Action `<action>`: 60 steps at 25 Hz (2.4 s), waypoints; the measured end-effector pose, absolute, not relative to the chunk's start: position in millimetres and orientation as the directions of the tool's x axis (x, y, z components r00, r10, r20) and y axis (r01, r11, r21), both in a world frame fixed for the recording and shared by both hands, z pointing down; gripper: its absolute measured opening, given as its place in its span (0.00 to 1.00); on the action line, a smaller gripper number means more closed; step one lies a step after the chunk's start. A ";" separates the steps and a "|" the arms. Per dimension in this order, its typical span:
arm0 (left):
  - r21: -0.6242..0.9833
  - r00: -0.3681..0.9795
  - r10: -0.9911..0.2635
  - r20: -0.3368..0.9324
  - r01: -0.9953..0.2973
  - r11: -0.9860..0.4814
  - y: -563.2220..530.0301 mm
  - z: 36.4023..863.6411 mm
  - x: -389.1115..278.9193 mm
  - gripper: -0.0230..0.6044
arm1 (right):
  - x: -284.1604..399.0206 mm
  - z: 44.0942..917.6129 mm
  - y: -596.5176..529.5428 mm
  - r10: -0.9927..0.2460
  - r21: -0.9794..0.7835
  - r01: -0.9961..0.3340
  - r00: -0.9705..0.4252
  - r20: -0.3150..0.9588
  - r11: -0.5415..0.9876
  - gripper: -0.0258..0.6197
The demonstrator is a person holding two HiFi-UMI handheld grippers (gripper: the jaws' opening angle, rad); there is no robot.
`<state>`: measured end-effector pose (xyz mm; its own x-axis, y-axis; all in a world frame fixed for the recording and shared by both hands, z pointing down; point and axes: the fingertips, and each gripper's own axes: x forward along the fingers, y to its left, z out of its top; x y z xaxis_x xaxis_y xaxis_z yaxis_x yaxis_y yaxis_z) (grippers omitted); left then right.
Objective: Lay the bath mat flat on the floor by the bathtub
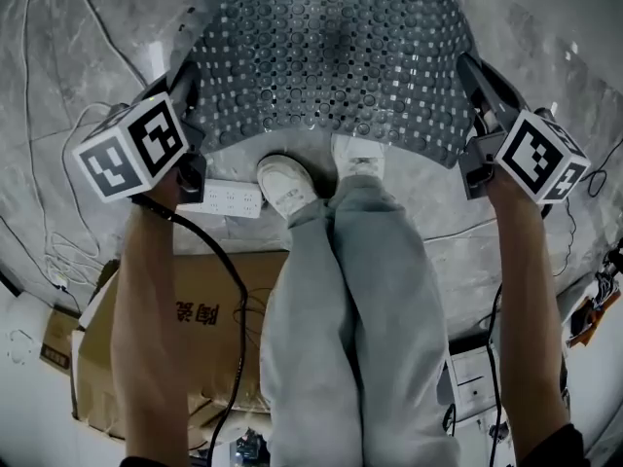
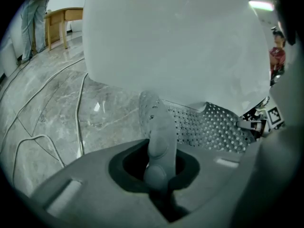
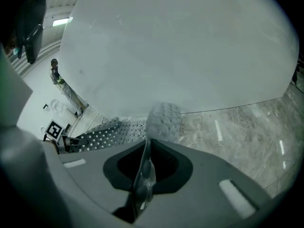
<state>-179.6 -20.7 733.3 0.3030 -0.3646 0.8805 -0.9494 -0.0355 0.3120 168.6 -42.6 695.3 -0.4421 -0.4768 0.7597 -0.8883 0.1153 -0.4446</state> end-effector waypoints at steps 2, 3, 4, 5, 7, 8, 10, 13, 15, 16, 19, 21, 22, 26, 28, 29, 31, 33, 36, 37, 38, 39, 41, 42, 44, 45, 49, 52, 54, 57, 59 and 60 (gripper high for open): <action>0.289 0.279 -0.358 0.891 -0.957 -0.026 -19.1 742.7 -185.9 0.08 | 172.9 702.9 -40.9 -0.474 -0.433 -0.895 -0.429 0.769 0.108 0.08; 0.281 0.269 -0.355 0.895 -0.959 -0.018 -19.0 747.9 -189.5 0.08 | 174.7 707.4 -41.0 -0.471 -0.428 -0.898 -0.423 0.774 0.105 0.08; 0.274 0.259 -0.353 0.899 -0.962 -0.009 -18.9 753.4 -193.7 0.08 | 176.2 712.3 -41.7 -0.468 -0.423 -0.901 -0.418 0.779 0.101 0.08; 0.265 0.248 -0.349 0.904 -0.964 0.001 -18.8 758.8 -198.3 0.08 | 177.7 717.4 -42.5 -0.464 -0.419 -0.903 -0.414 0.783 0.098 0.08; 0.246 0.225 -0.340 0.913 -0.969 0.019 -17.7 766.4 -206.0 0.08 | 181.9 727.3 -43.5 -0.459 -0.410 -0.907 -0.404 0.791 0.092 0.08; 0.237 0.216 -0.334 0.917 -0.971 0.023 -17.1 768.3 -207.0 0.08 | 186.2 731.5 -43.4 -0.458 -0.404 -0.911 -0.397 0.796 0.088 0.08; 0.225 0.208 -0.324 0.923 -0.974 0.015 -16.6 770.7 -203.1 0.08 | 197.7 737.5 -43.1 -0.459 -0.387 -0.919 -0.377 0.805 0.076 0.08; 0.191 0.185 -0.303 0.935 -0.981 -0.008 -14.8 778.3 -206.8 0.08 | 201.2 746.6 -41.3 -0.463 -0.360 -0.930 -0.351 0.814 0.073 0.08; 0.171 0.168 -0.289 0.942 -0.985 -0.015 -13.3 786.3 -213.3 0.08 | 200.7 755.3 -37.2 -0.460 -0.345 -0.936 -0.336 0.822 0.068 0.08; 0.168 0.166 -0.282 0.945 -0.986 -0.018 -12.0 790.2 -213.5 0.08 | 204.0 759.5 -34.0 -0.457 -0.339 -0.939 -0.327 0.827 0.058 0.08; 0.162 0.162 -0.266 0.950 -0.987 -0.025 -10.4 799.4 -213.8 0.08 | 216.9 770.8 -30.7 -0.449 -0.312 -0.949 -0.295 0.844 0.036 0.08; 0.145 0.147 -0.258 0.955 -0.989 -0.026 -10.9 804.2 -221.4 0.08 | 219.8 778.6 -34.7 -0.445 -0.288 -0.957 -0.271 0.853 0.031 0.08; 0.136 0.138 -0.253 0.957 -0.990 -0.026 -10.3 806.7 -225.7 0.08 | 220.2 783.3 -35.3 -0.441 -0.287 -0.958 -0.268 0.856 0.025 0.08; 0.126 0.126 -0.226 0.966 -0.992 -0.015 -7.9 817.7 -233.2 0.08 | 228.3 797.7 -30.5 -0.411 -0.272 -0.962 -0.255 0.875 0.017 0.08; 0.125 0.125 -0.212 0.969 -0.992 -0.012 -7.6 824.2 -233.6 0.08 | 235.8 803.0 -28.4 -0.392 -0.245 -0.969 -0.234 0.890 0.024 0.08; 0.122 0.122 -0.205 0.971 -0.992 -0.015 -6.7 827.5 -234.4 0.08 | 239.0 805.4 -27.0 -0.384 -0.235 -0.972 -0.226 0.895 0.023 0.08; 0.105 0.108 -0.190 0.976 -0.994 -0.027 -5.8 832.9 -239.5 0.08 | 241.8 810.6 -25.7 -0.374 -0.228 -0.973 -0.219 0.901 0.019 0.08; 0.088 0.092 -0.175 0.980 -0.996 -0.030 -6.7 837.9 -245.7 0.08 | 243.5 815.7 -25.1 -0.364 -0.222 -0.975 -0.215 0.906 0.023 0.08; 0.081 0.081 -0.159 0.984 -0.997 -0.011 -6.5 843.7 -248.7 0.08 | 249.6 820.4 -23.0 -0.347 -0.205 -0.978 -0.201 0.916 0.026 0.08; 0.073 0.074 -0.156 0.985 -0.997 -0.012 -6.2 845.3 -249.3 0.08 | 251.8 822.5 -22.6 -0.341 -0.198 -0.980 -0.194 0.920 0.025 0.08; 0.060 0.062 -0.152 0.986 -0.998 -0.018 -6.2 847.2 -250.3 0.08 | 254.2 825.7 -22.4 -0.335 -0.188 -0.982 -0.186 0.924 0.024 0.08; 0.045 0.048 -0.148 0.988 -0.999 -0.025 -6.4 849.3 -251.5 0.08 | 257.2 829.8 -21.8 -0.327 -0.177 -0.984 -0.174 0.929 0.022 0.08; 0.023 0.027 -0.144 0.989 -0.999 -0.031 -6.0 853.4 -253.0 0.08 | 264.6 838.3 -18.2 -0.305 -0.150 -0.988 -0.150 0.941 0.021 0.08; 0.018 0.023 -0.145 0.989 -0.999 -0.030 -5.5 855.5 -253.6 0.08 | 268.3 842.0 -16.0 -0.291 -0.136 -0.990 -0.139 0.947 0.029 0.08; 0.017 0.021 -0.146 0.989 -0.999 -0.031 -5.4 860.3 -255.9 0.08 | 273.9 847.9 -13.5 -0.263 -0.109 -0.992 -0.121 0.957 0.060 0.08; 0.017 0.022 -0.145 0.989 -0.999 -0.036 -5.7 862.7 -257.8 0.09 | 275.4 850.1 -13.0 -0.251 -0.099 -0.992 -0.114 0.961 0.073 0.08; 0.034 0.040 -0.134 0.990 -0.998 -0.045 -5.2 868.6 -262.9 0.12 | 283.1 856.7 -3.6 -0.188 -0.062 -0.994 -0.079 0.979 0.095 0.09; 0.045 0.050 -0.139 0.989 -0.998 -0.043 -6.6 869.0 -263.6 0.13 | 291.0 861.1 3.2 -0.131 -0.011 -0.994 -0.026 0.991 0.108 0.09; 0.038 0.044 -0.138 0.989 -0.998 -0.044 -8.2 867.7 -265.5 0.14 | 293.8 863.6 2.6 -0.108 0.024 -0.995 0.013 0.994 0.101 0.10; 0.026 0.030 -0.138 0.990 -0.999 -0.027 -4.1 864.1 -267.1 0.18 | 302.7 865.9 4.5 -0.076 0.060 -0.998 0.059 0.995 0.011 0.20; 0.035 0.039 -0.142 0.989 -0.999 -0.028 -3.6 860.3 -265.2 0.18 | 306.5 860.1 0.1 -0.085 0.051 -0.997 0.055 0.995 -0.051 0.26; 0.038 0.043 -0.144 0.989 -0.999 -0.033 -4.8 857.4 -264.9 0.18 | 306.6 855.3 -3.7 -0.095 0.046 -0.997 0.052 0.994 -0.064 0.27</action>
